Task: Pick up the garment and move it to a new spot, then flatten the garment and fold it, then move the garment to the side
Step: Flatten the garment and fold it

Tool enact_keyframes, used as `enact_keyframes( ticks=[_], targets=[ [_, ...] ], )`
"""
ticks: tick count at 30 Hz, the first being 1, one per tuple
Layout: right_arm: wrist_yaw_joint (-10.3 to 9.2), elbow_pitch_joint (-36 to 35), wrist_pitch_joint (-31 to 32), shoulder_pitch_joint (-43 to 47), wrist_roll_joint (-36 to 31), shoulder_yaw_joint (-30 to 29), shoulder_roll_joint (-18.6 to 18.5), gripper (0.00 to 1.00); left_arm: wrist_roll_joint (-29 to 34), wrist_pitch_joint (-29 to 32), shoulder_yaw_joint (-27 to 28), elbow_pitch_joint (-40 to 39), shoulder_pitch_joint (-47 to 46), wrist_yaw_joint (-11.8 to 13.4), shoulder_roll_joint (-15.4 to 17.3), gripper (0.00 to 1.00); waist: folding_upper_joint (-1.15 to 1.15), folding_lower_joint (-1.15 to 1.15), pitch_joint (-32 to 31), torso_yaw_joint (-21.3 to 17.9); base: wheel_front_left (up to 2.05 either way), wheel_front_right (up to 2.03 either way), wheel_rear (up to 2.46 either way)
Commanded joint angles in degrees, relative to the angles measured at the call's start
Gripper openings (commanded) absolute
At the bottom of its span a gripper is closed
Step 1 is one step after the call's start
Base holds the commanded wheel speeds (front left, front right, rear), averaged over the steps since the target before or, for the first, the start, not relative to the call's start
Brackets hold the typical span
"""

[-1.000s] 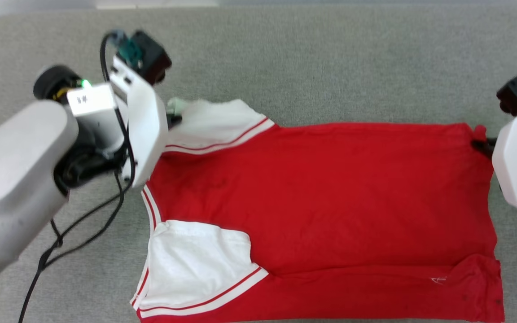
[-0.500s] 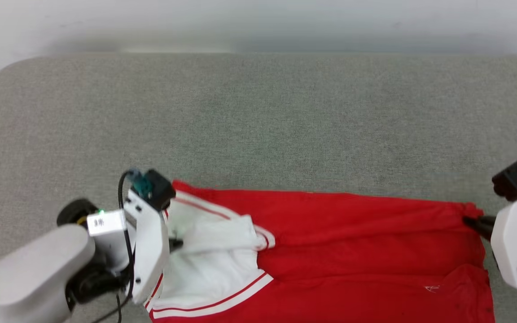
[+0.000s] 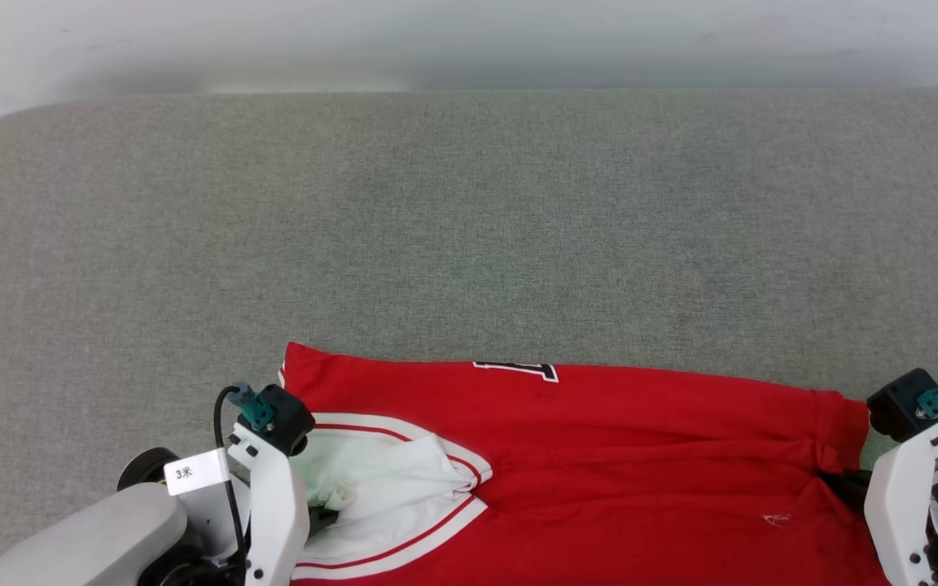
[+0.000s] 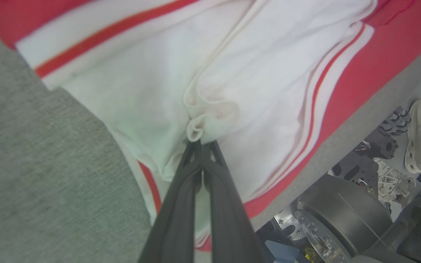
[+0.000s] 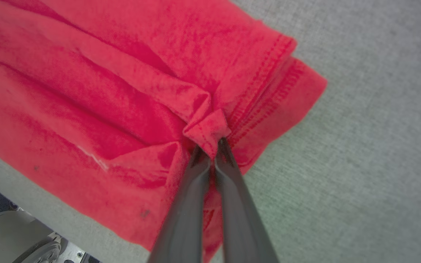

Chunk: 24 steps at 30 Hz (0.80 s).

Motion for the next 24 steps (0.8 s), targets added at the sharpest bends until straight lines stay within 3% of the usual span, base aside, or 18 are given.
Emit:
enact_keyframes(
  ticks=[1,3,4,5,6,12,18,21,24],
  targets=[
    [0.00,0.64,0.11,1.86,-0.28,0.46,1.13,0.00,-0.13,-0.60,-0.09,0.74,1.07,-0.21,-0.48,0.00,0.00,0.00,-0.06,-0.03,0.00,0.00,0.00],
    [0.00,0.34,-0.54,1.87,-0.16,-0.14,1.48,0.00,0.07,-2.09,0.62,1.23,1.11,0.04,-0.44,0.00,0.00,0.00,-0.56,-0.14,0.00,0.00,0.00],
    [0.00,0.10,-0.91,1.79,-0.13,-0.60,1.53,0.00,0.38,-3.02,1.02,1.32,1.12,0.32,-0.33,0.31,0.00,0.00,-0.90,-0.24,0.00,0.00,0.00],
    [0.00,-0.18,-1.07,1.66,0.10,-1.22,1.58,0.40,0.78,-4.08,1.40,1.26,1.15,0.66,-0.16,1.00,0.00,0.00,-1.27,-0.36,0.00,0.00,0.00],
    [0.00,-0.73,-1.76,1.47,-0.24,-2.09,1.45,1.00,1.11,-5.24,1.78,0.95,1.24,0.81,0.04,1.00,0.00,0.00,-1.63,-0.49,0.00,0.00,0.00],
    [-0.01,-4.79,-3.86,2.92,0.21,-7.32,0.30,1.00,4.51,-15.49,5.18,-2.18,2.64,5.04,1.55,1.00,0.00,0.00,-3.56,-1.01,0.00,0.00,0.00],
    [-0.01,-6.57,-5.67,5.38,1.83,-16.84,0.70,1.00,9.12,-30.88,10.06,-3.16,5.15,13.06,0.43,1.00,0.00,0.00,-3.79,-1.12,0.00,0.00,0.00],
    [-0.01,-4.76,-6.13,7.03,3.40,-21.77,2.74,1.00,11.24,-38.40,12.21,-2.00,6.86,17.08,-0.74,1.00,0.00,0.00,-3.60,-1.03,0.00,0.00,0.00],
    [-0.01,-2.34,-5.73,8.62,4.74,-25.53,4.19,1.00,12.80,-42.10,14.63,-1.18,8.57,20.53,-2.69,1.00,0.00,0.00,-3.33,-0.76,0.00,0.00,0.00]
  ],
)
